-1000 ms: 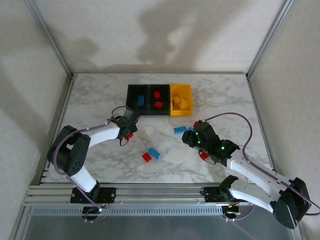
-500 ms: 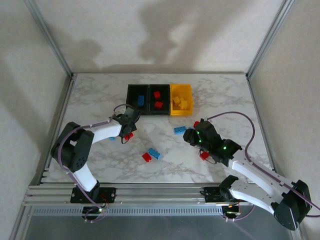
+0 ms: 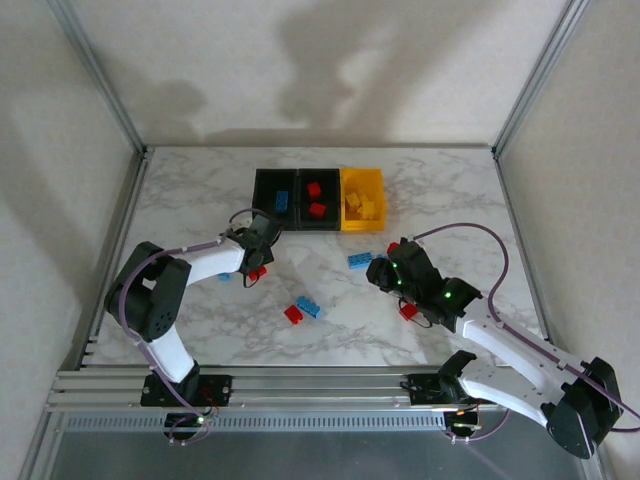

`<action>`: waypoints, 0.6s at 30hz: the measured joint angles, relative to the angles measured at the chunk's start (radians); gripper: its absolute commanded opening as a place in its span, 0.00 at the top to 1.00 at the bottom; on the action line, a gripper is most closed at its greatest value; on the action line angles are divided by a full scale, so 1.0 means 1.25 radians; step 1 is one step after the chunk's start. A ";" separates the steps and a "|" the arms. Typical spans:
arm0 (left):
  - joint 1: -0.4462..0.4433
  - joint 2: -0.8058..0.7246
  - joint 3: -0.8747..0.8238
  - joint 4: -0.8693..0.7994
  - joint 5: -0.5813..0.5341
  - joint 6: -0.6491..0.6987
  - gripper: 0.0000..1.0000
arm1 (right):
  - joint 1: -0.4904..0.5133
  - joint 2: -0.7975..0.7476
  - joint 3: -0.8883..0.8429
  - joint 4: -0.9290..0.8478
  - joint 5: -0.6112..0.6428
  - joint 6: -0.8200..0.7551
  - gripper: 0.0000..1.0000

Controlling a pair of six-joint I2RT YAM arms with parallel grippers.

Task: Sort the legos into containers by color
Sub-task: Pick up the lego from the center of the table, then place the lego in the container.

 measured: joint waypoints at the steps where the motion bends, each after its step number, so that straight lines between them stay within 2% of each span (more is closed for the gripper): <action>1: 0.000 -0.002 0.001 -0.004 0.000 0.000 0.67 | 0.000 -0.002 0.000 0.000 0.001 0.000 0.54; 11: -0.009 -0.095 0.074 -0.087 0.012 0.009 0.68 | 0.000 -0.004 0.009 -0.015 0.011 -0.008 0.54; 18: -0.078 -0.091 0.217 -0.125 0.034 0.012 0.69 | -0.010 -0.025 0.042 -0.033 0.023 -0.016 0.52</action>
